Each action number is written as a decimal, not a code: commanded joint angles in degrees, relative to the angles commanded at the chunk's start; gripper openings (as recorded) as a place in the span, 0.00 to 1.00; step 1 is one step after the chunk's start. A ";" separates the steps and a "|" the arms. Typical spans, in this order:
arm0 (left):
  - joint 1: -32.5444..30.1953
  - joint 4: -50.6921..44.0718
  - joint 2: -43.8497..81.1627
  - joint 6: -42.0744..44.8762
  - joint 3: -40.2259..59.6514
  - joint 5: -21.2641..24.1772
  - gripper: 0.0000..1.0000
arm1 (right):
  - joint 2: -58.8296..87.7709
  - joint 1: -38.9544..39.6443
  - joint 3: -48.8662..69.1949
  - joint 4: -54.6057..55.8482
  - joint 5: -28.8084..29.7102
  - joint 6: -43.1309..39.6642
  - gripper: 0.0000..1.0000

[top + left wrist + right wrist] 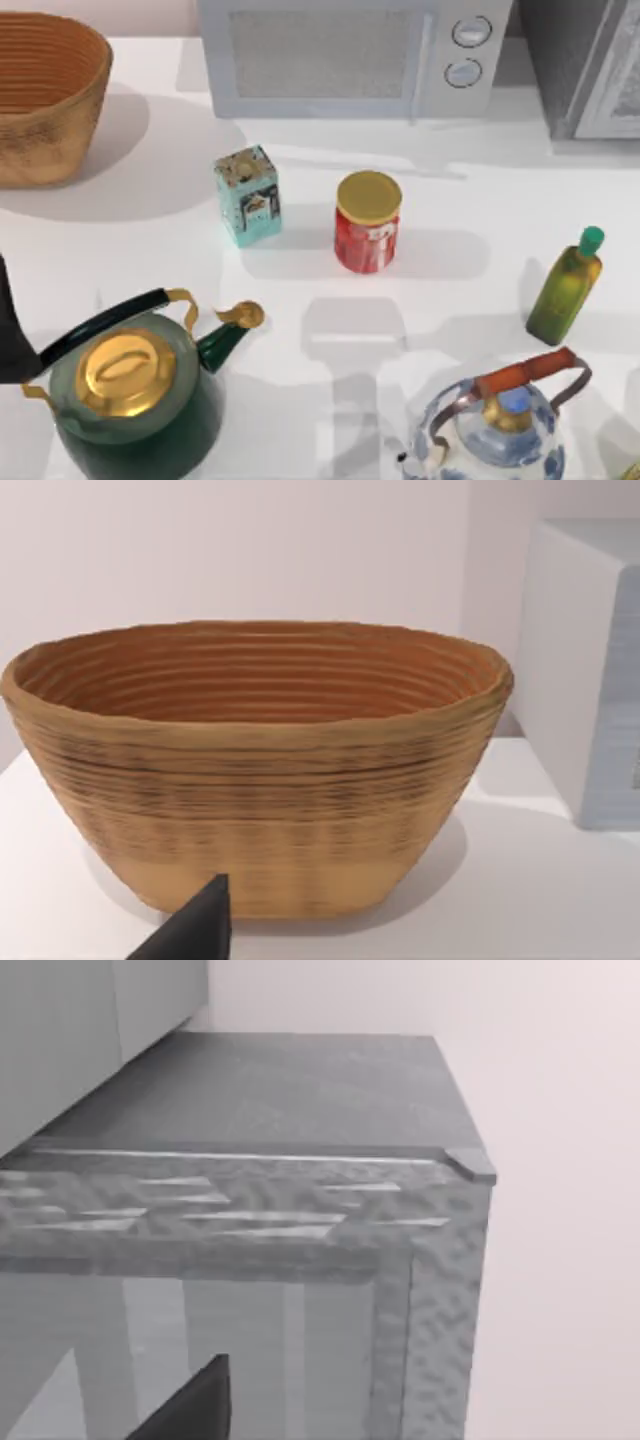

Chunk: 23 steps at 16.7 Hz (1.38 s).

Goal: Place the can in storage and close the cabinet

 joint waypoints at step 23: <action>0.00 0.00 0.00 0.00 0.00 0.00 1.00 | -0.78 36.59 13.58 -15.85 36.05 -1.02 1.00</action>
